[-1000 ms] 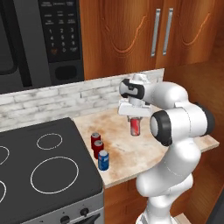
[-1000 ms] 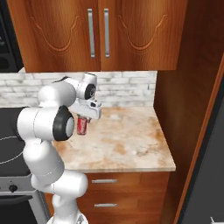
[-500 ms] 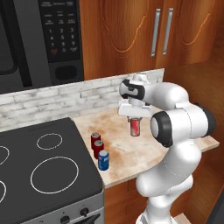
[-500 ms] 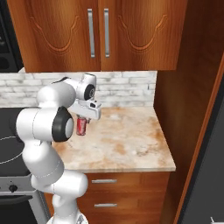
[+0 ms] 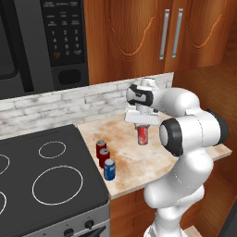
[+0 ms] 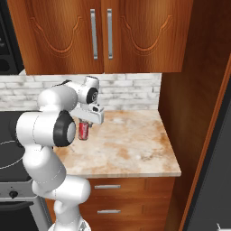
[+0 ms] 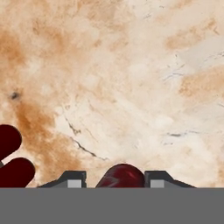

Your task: Four empty soda cans are scattered around the kitchen. Gather all the cans and cluster them next to the stove for recycling.

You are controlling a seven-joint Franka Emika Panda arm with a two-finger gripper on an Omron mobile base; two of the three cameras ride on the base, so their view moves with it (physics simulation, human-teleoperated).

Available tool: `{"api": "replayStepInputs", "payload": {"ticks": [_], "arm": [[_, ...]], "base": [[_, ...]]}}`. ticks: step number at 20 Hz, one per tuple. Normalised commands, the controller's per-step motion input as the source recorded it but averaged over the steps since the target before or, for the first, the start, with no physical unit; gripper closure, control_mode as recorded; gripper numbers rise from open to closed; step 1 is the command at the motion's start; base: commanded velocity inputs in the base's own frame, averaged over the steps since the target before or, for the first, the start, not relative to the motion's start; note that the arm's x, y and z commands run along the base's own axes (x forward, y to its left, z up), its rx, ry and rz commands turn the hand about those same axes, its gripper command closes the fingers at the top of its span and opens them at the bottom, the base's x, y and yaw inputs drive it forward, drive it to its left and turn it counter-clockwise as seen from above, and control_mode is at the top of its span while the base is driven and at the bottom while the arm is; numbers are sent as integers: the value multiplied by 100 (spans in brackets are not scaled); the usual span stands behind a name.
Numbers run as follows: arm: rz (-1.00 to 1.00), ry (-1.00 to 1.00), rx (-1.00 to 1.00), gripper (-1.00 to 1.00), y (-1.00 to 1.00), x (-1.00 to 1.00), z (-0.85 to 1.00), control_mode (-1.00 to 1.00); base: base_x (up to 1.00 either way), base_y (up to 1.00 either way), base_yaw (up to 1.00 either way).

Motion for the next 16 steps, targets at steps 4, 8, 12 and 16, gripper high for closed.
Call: {"api": "replayStepInputs", "payload": {"ticks": [4,8,12,16], "arm": [[9,-15,2,100,37,1,-38,-100],[25,-12,-4,100,27,11,-11,-100],[34,-21,-7,100,27,11,-15,-100],[24,-29,-2,100,31,1,-11,-100]], "base": [[0,0,0],[0,0,0],[0,0,0],[0,0,0]]}}
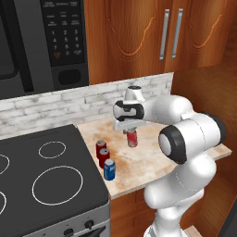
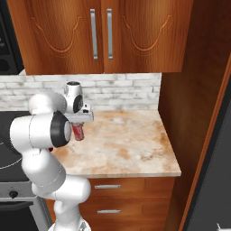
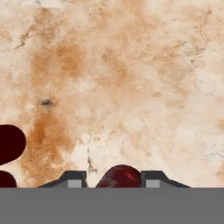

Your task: Four empty soda cans are scattered around the kitchen. Gather all the cans and cluster them next to the stove for recycling.

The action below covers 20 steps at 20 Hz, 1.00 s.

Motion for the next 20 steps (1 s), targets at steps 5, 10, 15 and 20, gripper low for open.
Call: {"api": "replayStepInputs", "payload": {"ticks": [5,10,15,20], "arm": [[14,-11,3,100,5,-2,-11,-100],[16,-1,3,100,5,22,-1,-100],[19,2,3,100,27,26,1,-100],[16,6,2,100,38,6,1,-100]], "base": [[0,0,0],[0,0,0],[0,0,0],[0,0,0]]}}
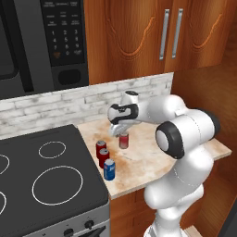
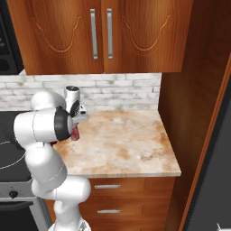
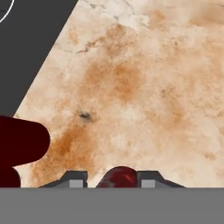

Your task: Four empty soda cans are scattered around the kitchen. Gather all the cans and cluster them next to the stove for recycling.

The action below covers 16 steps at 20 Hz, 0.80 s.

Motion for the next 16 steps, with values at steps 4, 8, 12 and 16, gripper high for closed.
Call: {"api": "replayStepInputs", "payload": {"ticks": [4,8,12,16], "arm": [[11,3,1,100,48,-21,0,-100],[7,0,1,100,46,-29,0,-100],[1,-1,0,100,13,-37,-8,-100],[0,-5,1,100,3,11,-19,-100]], "base": [[0,0,0],[0,0,0],[0,0,0],[0,0,0]]}}
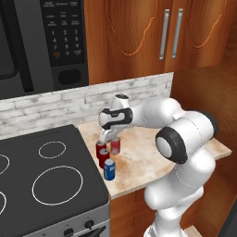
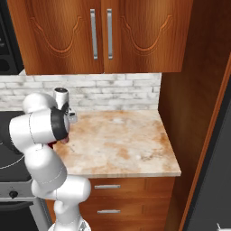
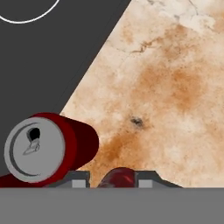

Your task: Four empty soda cans are scattered around the kitchen. Gather all the cans and cluster them next to the stove for recycling.

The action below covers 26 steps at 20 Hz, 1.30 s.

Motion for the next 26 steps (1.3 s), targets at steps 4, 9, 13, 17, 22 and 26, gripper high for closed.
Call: {"api": "replayStepInputs", "payload": {"ticks": [4,9,13,17,22,26], "arm": [[0,-5,2,100,6,29,-25,-100],[0,-1,5,100,5,5,-31,-100],[0,-4,5,100,14,0,-23,-100],[0,-4,2,-100,15,0,-9,-100],[0,-2,-2,-100,-3,-2,14,-100],[0,-2,0,-100,-21,-16,25,-100]], "base": [[0,0,0],[0,0,0],[0,0,0],[0,0,0],[0,0,0],[0,0,0]]}}
